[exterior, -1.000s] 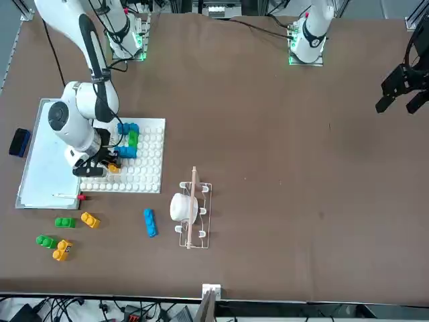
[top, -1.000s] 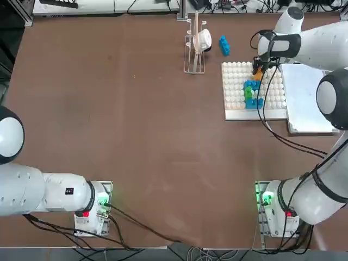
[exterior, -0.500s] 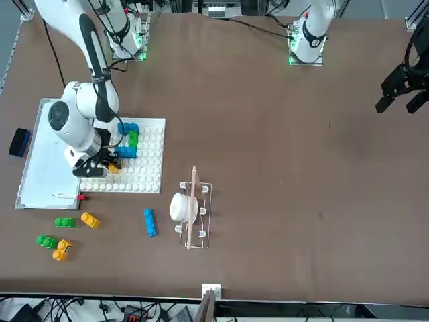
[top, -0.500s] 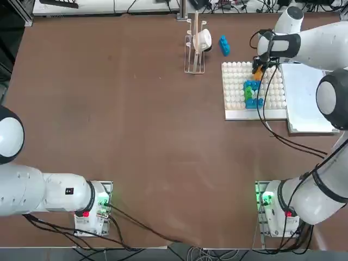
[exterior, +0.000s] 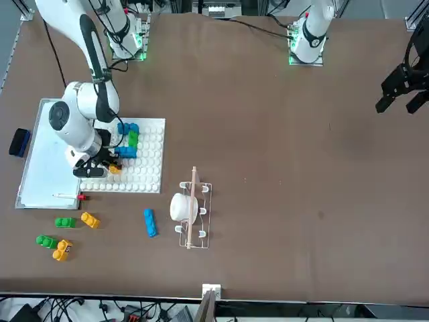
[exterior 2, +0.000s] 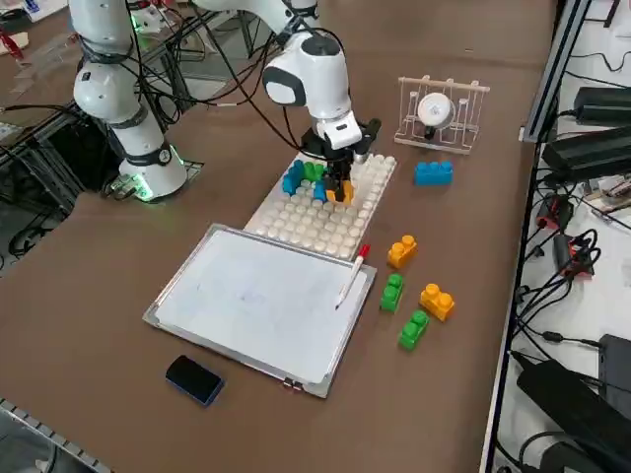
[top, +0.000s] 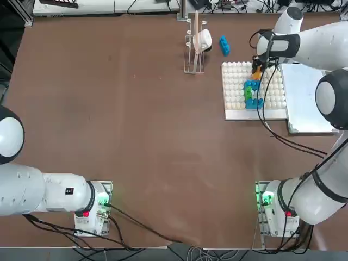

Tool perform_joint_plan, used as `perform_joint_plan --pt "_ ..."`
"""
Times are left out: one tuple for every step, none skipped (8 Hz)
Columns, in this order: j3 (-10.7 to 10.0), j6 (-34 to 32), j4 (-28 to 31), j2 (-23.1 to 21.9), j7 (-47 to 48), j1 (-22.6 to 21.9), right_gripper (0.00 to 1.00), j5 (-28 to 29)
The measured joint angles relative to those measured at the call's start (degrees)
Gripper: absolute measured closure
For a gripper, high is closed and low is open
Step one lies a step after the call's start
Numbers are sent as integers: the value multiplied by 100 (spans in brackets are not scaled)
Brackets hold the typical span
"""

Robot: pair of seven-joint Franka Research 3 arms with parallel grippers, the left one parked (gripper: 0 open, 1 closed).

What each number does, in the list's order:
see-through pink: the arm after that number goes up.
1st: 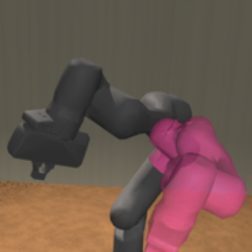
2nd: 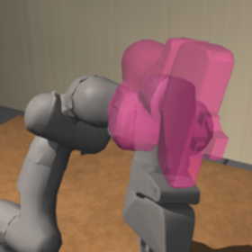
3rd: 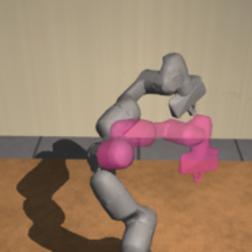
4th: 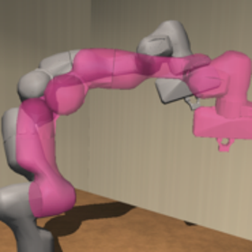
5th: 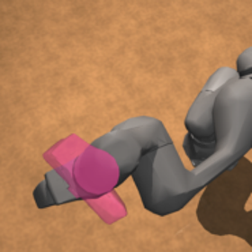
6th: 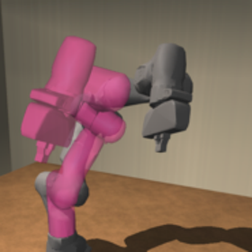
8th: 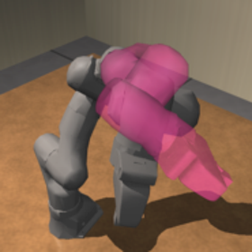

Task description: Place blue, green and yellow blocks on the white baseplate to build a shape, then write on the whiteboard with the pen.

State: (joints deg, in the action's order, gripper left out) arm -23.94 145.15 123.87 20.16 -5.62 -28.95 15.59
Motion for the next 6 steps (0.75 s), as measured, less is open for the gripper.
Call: perform_joint_plan --pt "1 9 0 20 0 -14 59 1" --pt "1 9 6 28 -15 -24 59 1" --pt "0 9 9 33 -46 -25 59 1" --pt "-5 10 11 43 -72 -25 59 1" --pt "-6 24 18 77 -101 -25 59 1" --pt "4 62 21 142 -118 -26 59 19"
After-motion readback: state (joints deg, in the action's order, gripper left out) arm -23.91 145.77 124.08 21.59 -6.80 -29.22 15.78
